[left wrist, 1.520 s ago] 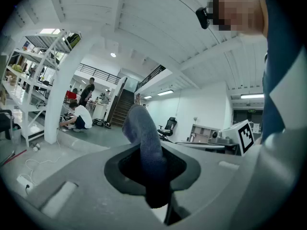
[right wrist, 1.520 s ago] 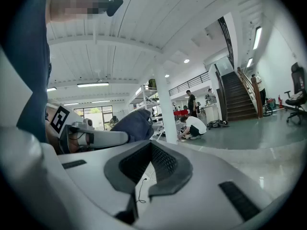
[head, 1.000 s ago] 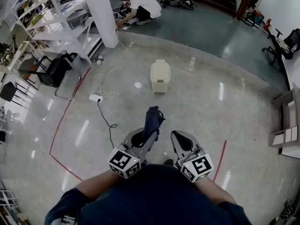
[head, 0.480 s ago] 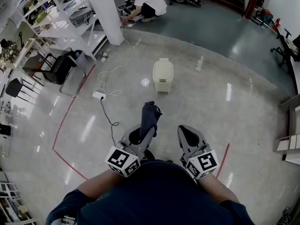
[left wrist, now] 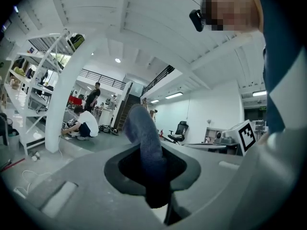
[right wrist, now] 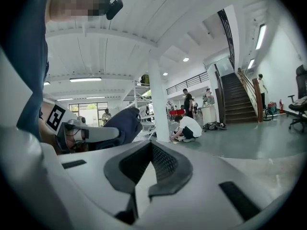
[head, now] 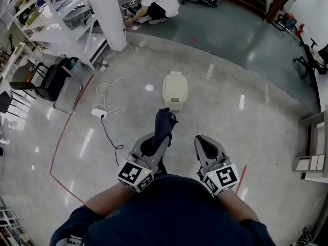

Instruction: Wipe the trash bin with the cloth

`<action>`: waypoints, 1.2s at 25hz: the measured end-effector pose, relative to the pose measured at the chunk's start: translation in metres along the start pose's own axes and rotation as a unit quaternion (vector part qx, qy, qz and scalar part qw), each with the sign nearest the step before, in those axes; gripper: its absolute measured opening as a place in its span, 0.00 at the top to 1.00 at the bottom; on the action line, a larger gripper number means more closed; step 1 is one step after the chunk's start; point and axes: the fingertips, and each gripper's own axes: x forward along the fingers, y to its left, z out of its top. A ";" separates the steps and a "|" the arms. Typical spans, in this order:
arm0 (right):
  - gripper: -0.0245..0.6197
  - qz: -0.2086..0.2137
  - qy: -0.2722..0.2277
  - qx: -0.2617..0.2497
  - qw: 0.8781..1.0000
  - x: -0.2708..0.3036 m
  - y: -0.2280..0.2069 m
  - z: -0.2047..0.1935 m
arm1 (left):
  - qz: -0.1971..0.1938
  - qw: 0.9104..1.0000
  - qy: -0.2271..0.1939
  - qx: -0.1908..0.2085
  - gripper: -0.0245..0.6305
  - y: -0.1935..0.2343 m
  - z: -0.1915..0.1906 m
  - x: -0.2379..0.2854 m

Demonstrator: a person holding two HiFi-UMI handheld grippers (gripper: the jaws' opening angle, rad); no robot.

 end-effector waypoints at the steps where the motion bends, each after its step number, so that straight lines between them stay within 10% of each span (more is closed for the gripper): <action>1: 0.95 -0.007 -0.001 0.000 1.000 0.022 -0.007 0.004 | -0.005 1.000 0.001 0.001 0.86 0.021 0.004 0.012; 11: 0.95 -0.063 0.016 -0.011 0.998 0.174 -0.067 0.040 | -0.047 0.999 0.020 -0.014 0.86 0.167 0.040 0.115; 30: 0.95 -0.014 0.039 0.014 0.999 0.263 -0.252 -0.045 | 0.047 0.996 0.053 -0.047 0.86 0.230 -0.062 0.279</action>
